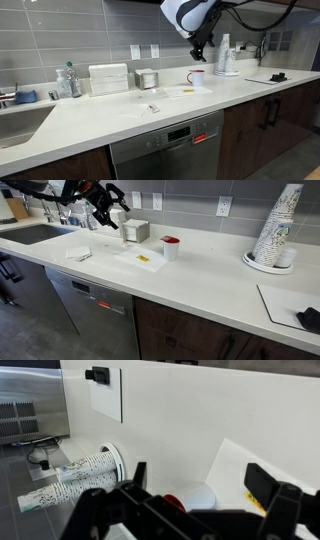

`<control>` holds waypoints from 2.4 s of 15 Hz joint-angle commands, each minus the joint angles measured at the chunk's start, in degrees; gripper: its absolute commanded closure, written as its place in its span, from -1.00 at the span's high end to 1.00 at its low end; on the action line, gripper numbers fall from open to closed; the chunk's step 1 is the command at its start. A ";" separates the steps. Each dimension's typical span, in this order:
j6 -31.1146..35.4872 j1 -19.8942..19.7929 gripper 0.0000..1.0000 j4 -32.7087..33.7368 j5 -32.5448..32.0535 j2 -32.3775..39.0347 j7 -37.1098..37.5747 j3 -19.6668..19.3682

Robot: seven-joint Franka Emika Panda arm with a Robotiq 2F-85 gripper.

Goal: Take the orange thing off of the cup

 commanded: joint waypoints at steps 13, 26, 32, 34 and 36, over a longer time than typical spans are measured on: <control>-2.78 4.82 1.00 16.07 -2.22 17.10 7.00 -4.91; -1.24 6.49 1.00 26.33 -11.82 29.42 9.13 -9.43; 3.32 5.76 1.00 29.02 -17.20 33.97 9.22 -9.87; 5.29 5.66 1.00 29.31 -19.28 35.06 9.31 -10.41; 6.86 5.71 1.00 29.67 -21.99 36.02 9.60 -11.02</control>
